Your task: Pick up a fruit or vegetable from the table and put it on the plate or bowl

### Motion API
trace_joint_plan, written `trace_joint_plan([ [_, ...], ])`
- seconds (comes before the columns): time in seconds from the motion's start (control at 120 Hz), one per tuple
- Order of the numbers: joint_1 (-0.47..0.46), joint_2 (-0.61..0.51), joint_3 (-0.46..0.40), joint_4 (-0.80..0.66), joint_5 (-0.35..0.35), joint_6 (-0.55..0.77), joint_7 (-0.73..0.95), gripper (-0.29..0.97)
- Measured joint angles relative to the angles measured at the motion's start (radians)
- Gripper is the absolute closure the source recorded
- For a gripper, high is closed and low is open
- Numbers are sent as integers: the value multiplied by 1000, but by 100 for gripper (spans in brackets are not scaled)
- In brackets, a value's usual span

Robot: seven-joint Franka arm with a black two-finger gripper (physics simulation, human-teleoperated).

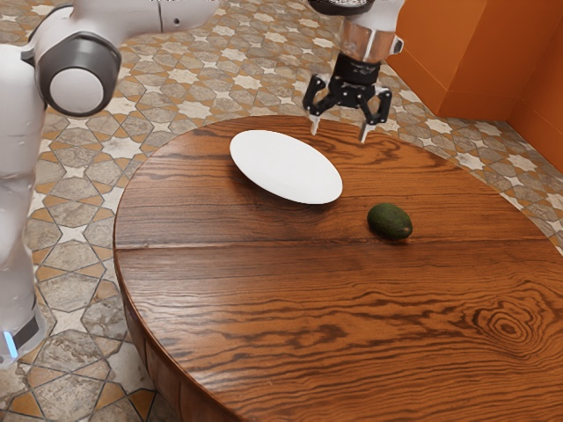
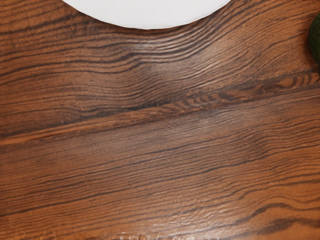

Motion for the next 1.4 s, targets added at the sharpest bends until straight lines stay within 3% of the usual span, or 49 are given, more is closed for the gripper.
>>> trace_joint_plan([
  [0.317,1,0,6,3,15,-7,-384,0],
  [0.383,16,59,-8,39,17,10,-446,0],
  [0.417,78,143,-77,127,19,17,-474,0],
  [0.483,273,299,-309,256,47,42,-525,0],
  [0.567,342,386,-385,298,83,92,-583,0],
  [0.875,328,480,-430,283,118,301,-737,0],
  [1.0,387,486,-434,271,115,345,-766,0],
  [1.158,473,534,-531,273,118,375,-783,0],
  [1.4,485,614,-573,275,122,459,-790,0],
])
